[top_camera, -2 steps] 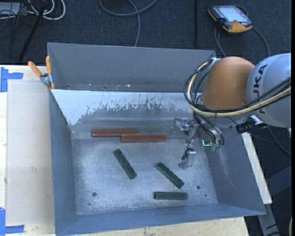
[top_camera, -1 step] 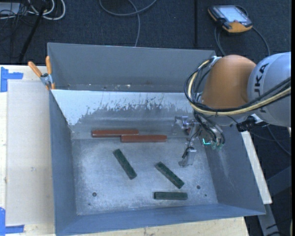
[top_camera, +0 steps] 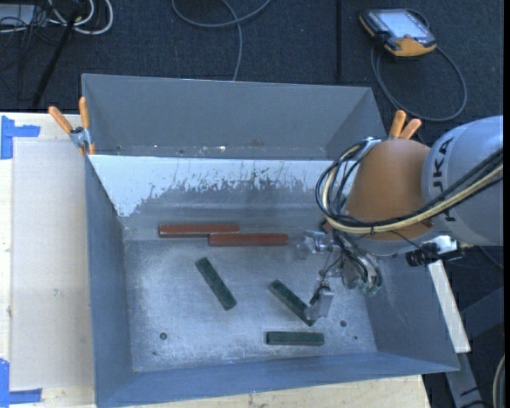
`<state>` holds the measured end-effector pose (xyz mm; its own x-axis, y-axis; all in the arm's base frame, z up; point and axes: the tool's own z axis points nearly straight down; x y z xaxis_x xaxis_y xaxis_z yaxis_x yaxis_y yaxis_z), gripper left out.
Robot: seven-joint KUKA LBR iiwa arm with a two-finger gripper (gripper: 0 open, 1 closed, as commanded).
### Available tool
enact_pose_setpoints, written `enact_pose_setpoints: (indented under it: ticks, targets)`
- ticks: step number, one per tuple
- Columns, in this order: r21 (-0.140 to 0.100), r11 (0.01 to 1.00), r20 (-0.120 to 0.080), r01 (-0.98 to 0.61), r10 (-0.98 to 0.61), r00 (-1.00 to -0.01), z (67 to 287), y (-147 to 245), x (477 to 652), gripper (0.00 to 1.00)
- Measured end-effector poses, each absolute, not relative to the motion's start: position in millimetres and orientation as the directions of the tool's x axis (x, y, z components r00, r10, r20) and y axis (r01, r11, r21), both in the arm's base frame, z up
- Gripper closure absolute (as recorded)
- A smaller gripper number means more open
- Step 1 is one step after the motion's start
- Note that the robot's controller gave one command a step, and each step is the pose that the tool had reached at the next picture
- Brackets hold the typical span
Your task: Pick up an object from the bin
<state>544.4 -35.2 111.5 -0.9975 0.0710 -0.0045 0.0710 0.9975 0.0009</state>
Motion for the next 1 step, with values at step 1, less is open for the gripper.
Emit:
enact_pose_setpoints:
  ticks: [1]
  targets:
    - [0.000,0.996,0.000,0.093,0.093,-0.996,71.4,-16.0,553.6,1.00]
